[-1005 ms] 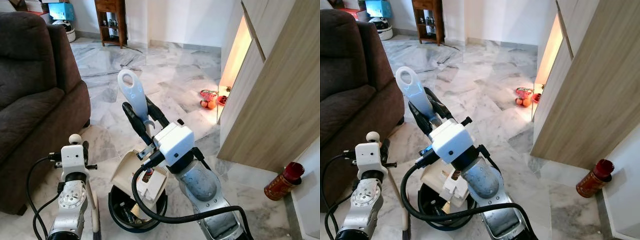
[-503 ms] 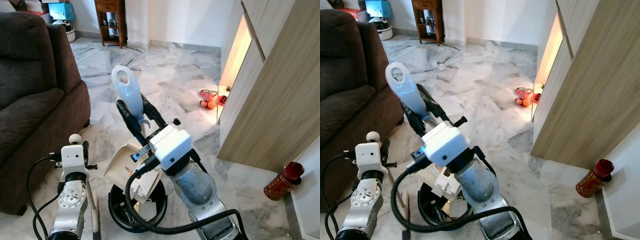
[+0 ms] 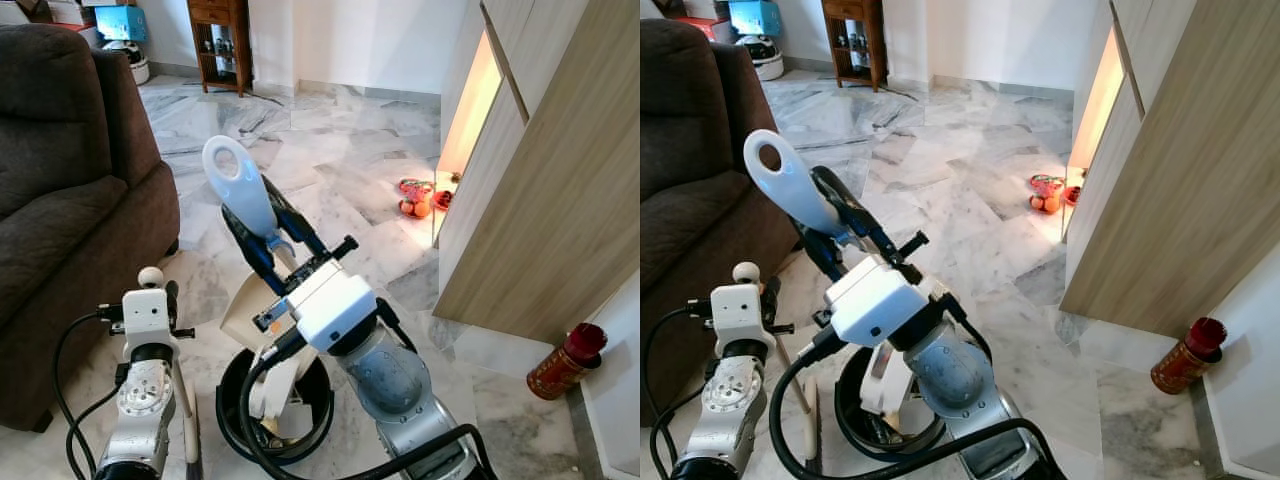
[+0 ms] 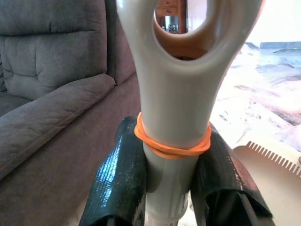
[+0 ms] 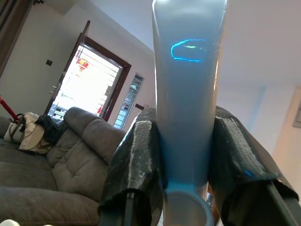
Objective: Sweep floor
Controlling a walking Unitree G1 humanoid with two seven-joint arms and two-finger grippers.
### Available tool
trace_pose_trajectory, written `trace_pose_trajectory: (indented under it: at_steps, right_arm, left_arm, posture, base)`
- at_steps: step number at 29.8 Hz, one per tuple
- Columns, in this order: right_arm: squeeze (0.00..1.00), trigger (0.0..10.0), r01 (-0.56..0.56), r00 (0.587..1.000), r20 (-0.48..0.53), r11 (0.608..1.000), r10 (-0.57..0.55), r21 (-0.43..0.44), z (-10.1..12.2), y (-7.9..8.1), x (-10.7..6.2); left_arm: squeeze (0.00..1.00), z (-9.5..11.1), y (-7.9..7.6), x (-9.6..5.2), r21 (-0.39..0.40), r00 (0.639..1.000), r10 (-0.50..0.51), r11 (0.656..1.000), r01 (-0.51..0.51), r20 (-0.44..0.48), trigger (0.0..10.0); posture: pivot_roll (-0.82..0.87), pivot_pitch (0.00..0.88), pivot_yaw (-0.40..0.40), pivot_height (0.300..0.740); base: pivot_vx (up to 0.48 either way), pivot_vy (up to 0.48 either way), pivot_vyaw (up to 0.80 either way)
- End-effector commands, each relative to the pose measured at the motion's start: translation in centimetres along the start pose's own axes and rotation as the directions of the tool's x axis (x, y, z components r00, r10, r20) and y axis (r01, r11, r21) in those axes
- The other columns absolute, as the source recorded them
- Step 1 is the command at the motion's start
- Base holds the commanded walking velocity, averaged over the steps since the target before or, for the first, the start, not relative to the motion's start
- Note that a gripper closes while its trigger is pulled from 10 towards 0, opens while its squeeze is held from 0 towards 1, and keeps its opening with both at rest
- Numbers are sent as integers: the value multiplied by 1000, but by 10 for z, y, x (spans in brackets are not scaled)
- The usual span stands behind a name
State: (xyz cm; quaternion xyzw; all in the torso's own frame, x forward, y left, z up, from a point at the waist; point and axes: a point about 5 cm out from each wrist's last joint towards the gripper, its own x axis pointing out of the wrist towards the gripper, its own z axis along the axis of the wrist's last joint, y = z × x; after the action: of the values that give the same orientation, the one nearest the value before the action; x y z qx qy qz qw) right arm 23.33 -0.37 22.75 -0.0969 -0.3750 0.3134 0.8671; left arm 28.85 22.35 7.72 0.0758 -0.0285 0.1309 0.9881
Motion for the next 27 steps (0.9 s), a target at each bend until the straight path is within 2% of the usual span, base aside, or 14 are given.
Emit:
trace_pose_trajectory:
  at_steps: [1, 7, 9, 11, 13, 16, 20, 22, 26, 27]
  right_arm:
    - [0, 10000, 43, 996, 75, 998, -40, -37, 12, -9, 8]
    - [0, 10000, 76, 996, 61, 993, -70, -88, 6, -15, 8]
    - [0, 10000, 105, 993, 58, 986, -98, -130, 4, -23, 10]
    - [0, 10000, 143, 989, 52, 966, -135, -215, -1, -39, 12]
    - [0, 10000, 159, 987, 52, 959, -151, -234, -2, -45, 13]
    - [0, 10000, 216, 975, 21, 927, -221, -306, -13, -68, 12]
    - [0, 10000, 246, 963, -18, 898, -271, -365, -25, -83, 6]
    - [0, 10000, 309, 928, -67, 859, -366, -408, -39, -99, -3]
    - [0, 10000, 368, 868, -141, 807, -477, -462, -59, -119, -20]
    - [0, 10000, 371, 863, -149, 805, -483, -463, -61, -120, -22]
  left_arm:
    - [0, 9, 0, 5, 7, 999, -5, 1000, 4, 46, 10000]
    - [0, 9, 0, 5, 6, 999, -3, 1000, 3, 47, 10000]
    - [0, 9, 0, 5, 6, 999, -3, 1000, 2, 47, 10000]
    - [0, 10, -1, 5, 20, 998, -13, 1000, 12, 53, 10000]
    - [0, 10, -2, 5, 21, 998, -15, 1000, 13, 55, 10000]
    - [0, 11, -3, 5, 16, 998, -15, 1000, 14, 57, 10000]
    - [0, 10, -3, 5, 15, 998, -17, 1000, 16, 57, 10000]
    - [0, 11, -4, 5, 13, 998, -22, 1000, 21, 58, 10000]
    - [0, 9, -4, 5, 5, 998, -38, 999, 38, 50, 10000]
    - [0, 9, -4, 4, 5, 998, -41, 999, 41, 50, 10000]
  posture:
    - [105, 0, 8, 740]
    - [106, 0, 6, 740]
    - [106, 0, 6, 740]
    - [103, 0, 7, 740]
    - [103, 0, 7, 740]
    - [103, 0, 4, 740]
    - [100, 0, 5, 740]
    - [100, 0, 5, 740]
    - [101, 0, 4, 740]
    - [101, 0, 4, 740]
  base:
    - [0, 0, 0]
    - [0, 0, 0]
    - [0, 0, 0]
    - [0, 0, 0]
    - [0, 0, 0]
    - [0, 0, 0]
    - [0, 0, 0]
    - [0, 0, 0]
    - [0, 0, 0]
    - [0, 0, 0]
